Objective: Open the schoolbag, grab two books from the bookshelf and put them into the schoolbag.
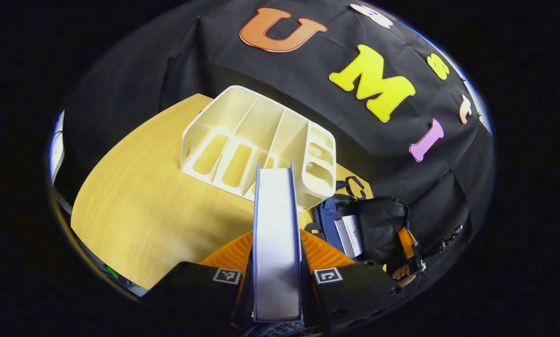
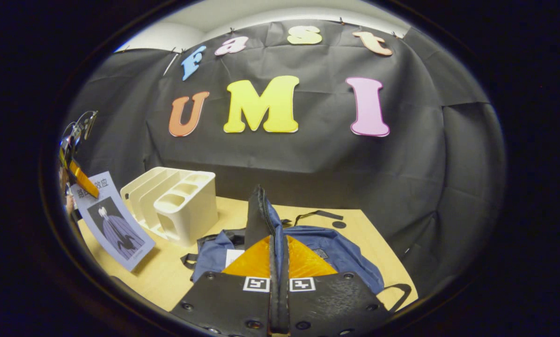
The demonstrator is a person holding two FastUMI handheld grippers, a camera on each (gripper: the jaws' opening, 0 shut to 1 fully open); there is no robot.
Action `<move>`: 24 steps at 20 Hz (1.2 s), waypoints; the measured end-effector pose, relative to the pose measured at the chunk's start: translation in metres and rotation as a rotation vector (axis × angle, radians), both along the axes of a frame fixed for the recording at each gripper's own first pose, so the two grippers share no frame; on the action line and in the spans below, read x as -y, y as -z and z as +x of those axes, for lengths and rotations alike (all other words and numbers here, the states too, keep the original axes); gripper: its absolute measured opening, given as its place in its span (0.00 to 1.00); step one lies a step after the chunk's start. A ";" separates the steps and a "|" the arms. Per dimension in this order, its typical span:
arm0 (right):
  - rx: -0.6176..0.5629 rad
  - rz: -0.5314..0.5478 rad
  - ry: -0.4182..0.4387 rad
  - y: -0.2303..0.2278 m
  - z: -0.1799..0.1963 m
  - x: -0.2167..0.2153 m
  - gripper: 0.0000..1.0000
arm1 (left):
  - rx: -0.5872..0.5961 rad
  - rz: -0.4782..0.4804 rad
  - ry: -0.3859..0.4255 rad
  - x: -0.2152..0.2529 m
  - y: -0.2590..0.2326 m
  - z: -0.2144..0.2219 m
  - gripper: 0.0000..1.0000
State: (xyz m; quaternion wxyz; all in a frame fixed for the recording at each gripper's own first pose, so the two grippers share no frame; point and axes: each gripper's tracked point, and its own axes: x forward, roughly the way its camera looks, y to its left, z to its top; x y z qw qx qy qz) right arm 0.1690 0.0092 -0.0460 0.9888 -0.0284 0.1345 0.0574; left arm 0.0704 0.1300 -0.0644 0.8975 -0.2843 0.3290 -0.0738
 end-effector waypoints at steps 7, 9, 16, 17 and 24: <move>-0.003 -0.027 0.017 -0.003 0.000 0.002 0.01 | 0.030 -0.211 0.048 0.042 -0.004 0.008 0.42; -0.002 -0.028 0.013 -0.005 0.000 0.001 0.01 | 0.039 -0.312 0.068 0.061 -0.011 0.010 0.43; 0.021 -0.042 0.042 -0.015 0.000 0.009 0.01 | 0.097 -0.537 0.121 0.127 -0.027 0.047 0.42; 0.034 -0.044 0.047 -0.020 0.000 0.009 0.01 | 0.089 -0.560 0.127 0.133 -0.024 0.054 0.42; 0.069 -0.063 0.079 -0.033 -0.001 0.016 0.00 | 0.085 -0.657 0.124 0.161 -0.004 0.095 0.42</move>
